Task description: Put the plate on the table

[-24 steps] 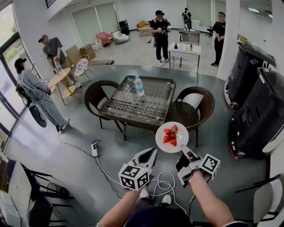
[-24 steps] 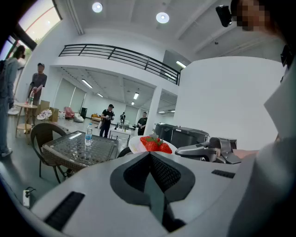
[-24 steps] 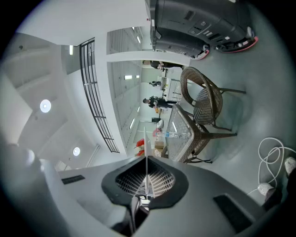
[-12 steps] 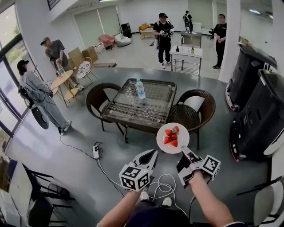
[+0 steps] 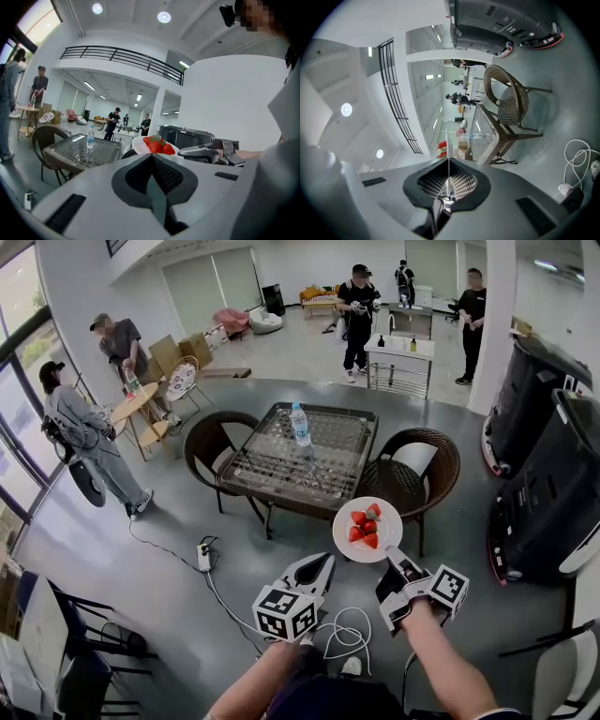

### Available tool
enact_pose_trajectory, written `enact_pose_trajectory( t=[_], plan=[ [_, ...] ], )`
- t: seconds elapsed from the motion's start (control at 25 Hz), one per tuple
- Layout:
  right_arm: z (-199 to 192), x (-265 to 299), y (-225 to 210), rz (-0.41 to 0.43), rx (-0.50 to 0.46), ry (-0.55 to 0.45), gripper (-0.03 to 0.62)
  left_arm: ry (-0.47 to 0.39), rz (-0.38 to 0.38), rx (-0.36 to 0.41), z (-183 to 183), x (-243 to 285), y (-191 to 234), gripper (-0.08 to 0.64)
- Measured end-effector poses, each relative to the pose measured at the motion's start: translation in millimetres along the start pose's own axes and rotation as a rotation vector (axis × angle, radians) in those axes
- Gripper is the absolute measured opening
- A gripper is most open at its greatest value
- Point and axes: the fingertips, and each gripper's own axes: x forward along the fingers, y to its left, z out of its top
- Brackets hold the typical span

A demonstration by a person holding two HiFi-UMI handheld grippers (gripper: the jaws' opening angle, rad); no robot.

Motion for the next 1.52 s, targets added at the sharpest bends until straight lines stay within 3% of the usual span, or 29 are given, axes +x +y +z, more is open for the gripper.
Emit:
enact_pose_trajectory(
  t=[0.6, 1.16, 1.52],
  plan=[
    [30.8, 66.2, -8.1, -0.003, -0.025, 0.006, 0.014, -0.011, -0.003, -0.022, 10.7, 52.1, 55.7, 0.006],
    [66.1, 201.9, -41.3, -0.062, 0.001, -0.068, 0.014, 0.063, -0.089, -0.036, 33.2, 149.7, 179.3, 0.006],
    [95.9, 281.6, -40.6, -0.102, -0.018, -0.152, 0.013, 0.109, -0.178, -0.047, 58.6, 210.0, 251.1, 0.006]
  ],
)
